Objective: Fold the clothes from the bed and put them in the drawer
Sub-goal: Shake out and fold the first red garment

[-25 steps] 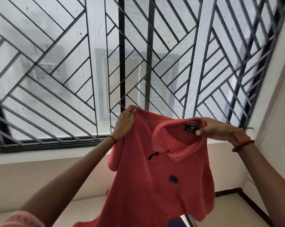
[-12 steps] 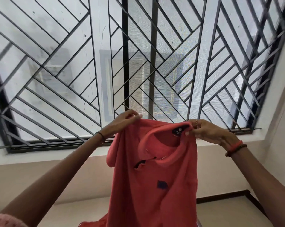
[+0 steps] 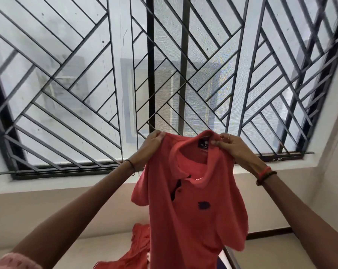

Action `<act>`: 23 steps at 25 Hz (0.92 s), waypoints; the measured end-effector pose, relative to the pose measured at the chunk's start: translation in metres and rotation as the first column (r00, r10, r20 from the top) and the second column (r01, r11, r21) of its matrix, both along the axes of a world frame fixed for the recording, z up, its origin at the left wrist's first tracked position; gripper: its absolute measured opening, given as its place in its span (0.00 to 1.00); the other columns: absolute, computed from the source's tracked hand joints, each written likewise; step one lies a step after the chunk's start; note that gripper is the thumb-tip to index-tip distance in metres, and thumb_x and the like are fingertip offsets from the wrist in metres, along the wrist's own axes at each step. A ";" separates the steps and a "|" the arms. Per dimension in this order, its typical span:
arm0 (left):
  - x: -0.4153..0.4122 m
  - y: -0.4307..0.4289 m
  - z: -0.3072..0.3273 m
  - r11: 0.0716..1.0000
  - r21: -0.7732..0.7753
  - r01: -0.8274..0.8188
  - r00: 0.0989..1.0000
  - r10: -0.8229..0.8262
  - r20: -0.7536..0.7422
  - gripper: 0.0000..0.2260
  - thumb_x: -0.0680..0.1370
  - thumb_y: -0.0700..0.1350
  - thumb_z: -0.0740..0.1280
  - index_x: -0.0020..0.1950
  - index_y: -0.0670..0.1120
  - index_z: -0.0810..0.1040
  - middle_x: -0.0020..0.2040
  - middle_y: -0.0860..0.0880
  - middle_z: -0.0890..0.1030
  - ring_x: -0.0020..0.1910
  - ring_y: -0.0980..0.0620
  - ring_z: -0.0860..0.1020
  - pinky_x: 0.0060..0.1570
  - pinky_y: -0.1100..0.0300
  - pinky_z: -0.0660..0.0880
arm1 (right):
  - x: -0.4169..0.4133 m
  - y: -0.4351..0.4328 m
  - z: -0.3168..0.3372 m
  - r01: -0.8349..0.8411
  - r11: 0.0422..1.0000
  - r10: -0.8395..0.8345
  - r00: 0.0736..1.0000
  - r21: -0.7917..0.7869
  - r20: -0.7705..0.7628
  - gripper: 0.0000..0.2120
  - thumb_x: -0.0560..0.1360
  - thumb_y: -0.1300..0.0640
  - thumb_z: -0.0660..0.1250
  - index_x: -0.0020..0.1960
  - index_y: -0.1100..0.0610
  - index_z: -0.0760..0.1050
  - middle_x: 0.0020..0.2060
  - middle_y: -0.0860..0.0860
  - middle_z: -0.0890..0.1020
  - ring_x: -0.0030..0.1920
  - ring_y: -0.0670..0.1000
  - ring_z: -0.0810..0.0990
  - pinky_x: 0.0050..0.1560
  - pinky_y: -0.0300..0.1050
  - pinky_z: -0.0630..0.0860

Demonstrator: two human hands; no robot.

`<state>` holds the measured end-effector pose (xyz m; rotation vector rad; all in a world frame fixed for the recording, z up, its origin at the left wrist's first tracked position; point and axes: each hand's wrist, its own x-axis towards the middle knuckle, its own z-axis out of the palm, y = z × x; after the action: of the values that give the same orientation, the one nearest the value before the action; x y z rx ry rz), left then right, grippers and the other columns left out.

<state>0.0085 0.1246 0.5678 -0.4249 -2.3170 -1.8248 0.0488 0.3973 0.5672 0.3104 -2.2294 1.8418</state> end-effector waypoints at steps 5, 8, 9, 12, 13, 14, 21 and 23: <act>0.010 0.016 0.005 0.959 0.024 0.281 0.959 -0.281 0.022 0.14 0.77 0.51 0.67 0.59 0.46 0.78 0.46 0.51 0.82 0.42 0.57 0.79 0.45 0.65 0.75 | -0.006 -0.020 0.008 0.023 1.000 -0.023 0.995 -0.007 -0.101 0.05 0.71 0.60 0.72 0.44 0.56 0.77 0.39 0.59 0.79 0.38 0.52 0.76 0.39 0.43 0.71; 0.015 0.031 0.005 0.914 -0.103 0.393 0.919 -0.387 0.078 0.13 0.74 0.50 0.72 0.56 0.48 0.81 0.50 0.48 0.83 0.46 0.55 0.81 0.50 0.63 0.77 | -0.005 -0.044 0.014 -0.036 0.999 0.042 0.989 0.040 -0.139 0.06 0.72 0.62 0.71 0.41 0.52 0.78 0.36 0.59 0.77 0.35 0.50 0.75 0.34 0.38 0.71; 0.016 0.036 0.004 0.901 -0.147 0.409 0.912 -0.399 0.089 0.10 0.73 0.50 0.72 0.51 0.47 0.83 0.47 0.49 0.84 0.44 0.56 0.80 0.48 0.63 0.77 | -0.005 -0.051 0.014 -0.050 0.997 0.058 0.987 0.052 -0.149 0.07 0.72 0.62 0.70 0.40 0.52 0.78 0.34 0.58 0.76 0.32 0.48 0.74 0.32 0.37 0.70; 0.015 0.045 0.003 0.915 -0.189 0.356 0.934 -0.350 0.067 0.12 0.73 0.50 0.73 0.45 0.41 0.83 0.40 0.51 0.82 0.40 0.56 0.77 0.44 0.63 0.74 | -0.008 -0.061 0.012 -0.063 0.996 0.072 0.982 0.059 -0.174 0.06 0.72 0.61 0.71 0.41 0.52 0.77 0.33 0.56 0.76 0.32 0.48 0.72 0.31 0.37 0.68; 0.013 0.046 0.002 0.925 -0.175 0.337 0.941 -0.332 0.055 0.11 0.73 0.48 0.73 0.46 0.40 0.83 0.39 0.51 0.81 0.39 0.56 0.77 0.45 0.61 0.74 | -0.010 -0.059 0.010 -0.064 0.997 0.071 0.981 0.046 -0.178 0.05 0.72 0.61 0.70 0.42 0.52 0.77 0.34 0.57 0.76 0.35 0.49 0.73 0.33 0.39 0.69; 0.013 0.047 0.003 0.933 -0.160 0.323 0.946 -0.320 0.043 0.10 0.73 0.46 0.73 0.46 0.40 0.83 0.39 0.51 0.81 0.39 0.56 0.76 0.45 0.60 0.74 | -0.012 -0.057 0.007 -0.066 0.997 0.070 0.983 0.028 -0.171 0.05 0.73 0.61 0.69 0.43 0.51 0.77 0.36 0.58 0.78 0.37 0.51 0.75 0.36 0.41 0.71; 0.021 0.035 0.014 0.968 -0.002 0.253 0.968 -0.253 0.003 0.01 0.74 0.41 0.72 0.43 0.44 0.82 0.36 0.53 0.83 0.35 0.59 0.79 0.38 0.67 0.77 | 0.015 -0.039 -0.055 -0.254 0.967 0.255 0.966 -0.032 0.035 0.16 0.70 0.66 0.72 0.57 0.56 0.77 0.47 0.49 0.84 0.46 0.46 0.82 0.44 0.38 0.78; 0.019 0.027 0.019 0.972 0.037 0.234 0.972 -0.234 0.006 0.03 0.73 0.43 0.72 0.44 0.43 0.83 0.39 0.51 0.84 0.37 0.57 0.80 0.40 0.65 0.78 | 0.022 -0.030 -0.081 -0.248 0.968 0.242 0.963 0.045 0.115 0.18 0.69 0.67 0.73 0.57 0.58 0.77 0.45 0.46 0.85 0.45 0.43 0.82 0.44 0.36 0.77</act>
<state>0.0277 0.1512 0.5869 -0.7130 -2.3214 -1.9711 0.0705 0.3673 0.4858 0.5319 -2.4172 1.9582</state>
